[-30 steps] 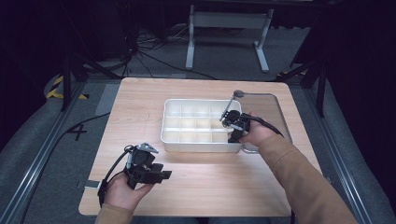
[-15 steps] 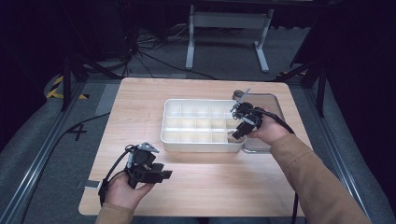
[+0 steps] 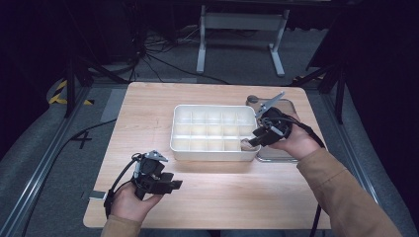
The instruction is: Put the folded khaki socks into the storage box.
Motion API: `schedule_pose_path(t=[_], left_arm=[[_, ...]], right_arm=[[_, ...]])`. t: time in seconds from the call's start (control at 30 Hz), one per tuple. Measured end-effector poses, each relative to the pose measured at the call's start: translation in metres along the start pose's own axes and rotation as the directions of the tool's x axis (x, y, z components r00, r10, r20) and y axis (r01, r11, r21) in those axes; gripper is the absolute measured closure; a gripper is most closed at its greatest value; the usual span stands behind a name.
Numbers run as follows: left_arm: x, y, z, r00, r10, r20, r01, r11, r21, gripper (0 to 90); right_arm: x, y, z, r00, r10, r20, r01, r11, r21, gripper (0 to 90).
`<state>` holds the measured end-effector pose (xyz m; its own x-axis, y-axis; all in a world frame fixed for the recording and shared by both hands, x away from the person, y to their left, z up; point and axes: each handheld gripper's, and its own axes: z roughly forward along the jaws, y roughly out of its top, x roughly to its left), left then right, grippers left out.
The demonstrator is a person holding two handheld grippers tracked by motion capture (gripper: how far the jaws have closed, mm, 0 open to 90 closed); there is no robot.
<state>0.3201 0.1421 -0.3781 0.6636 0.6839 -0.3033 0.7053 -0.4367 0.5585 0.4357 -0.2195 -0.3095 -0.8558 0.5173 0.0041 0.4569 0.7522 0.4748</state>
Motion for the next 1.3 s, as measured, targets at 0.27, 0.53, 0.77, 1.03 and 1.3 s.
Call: schedule_pose_path(t=[0.27,0.53,0.77,1.03,1.3], left_arm=[[-0.002,0.001,0.001,1.0000,0.005,0.004,-0.005,1.0000,-0.002,54.7],[-0.003,0.002,0.000,0.9998,0.015,0.008,-0.015,0.9999,-0.001,54.7],[-0.002,0.001,0.001,0.9999,0.015,0.009,-0.015,0.9999,-0.004,54.4],[-0.004,0.003,0.003,0.9992,0.035,0.018,-0.035,0.9994,0.004,53.8],[-0.005,0.002,0.004,0.9987,0.048,0.019,-0.048,0.9988,0.008,53.3]], right_arm=[[0.020,-0.013,-0.011,0.9988,-0.040,-0.026,0.039,0.998,-0.050,52.9],[0.036,-0.035,-0.017,0.9966,-0.061,-0.056,0.054,0.992,-0.110,51.4],[0.048,-0.061,-0.016,0.9961,-0.053,-0.070,0.041,0.987,-0.157,50.4],[0.054,-0.081,-0.011,0.9970,-0.045,-0.063,0.032,0.981,-0.191,48.1],[0.062,-0.095,0.003,0.9966,-0.038,-0.073,0.022,0.978,-0.207,46.9]])
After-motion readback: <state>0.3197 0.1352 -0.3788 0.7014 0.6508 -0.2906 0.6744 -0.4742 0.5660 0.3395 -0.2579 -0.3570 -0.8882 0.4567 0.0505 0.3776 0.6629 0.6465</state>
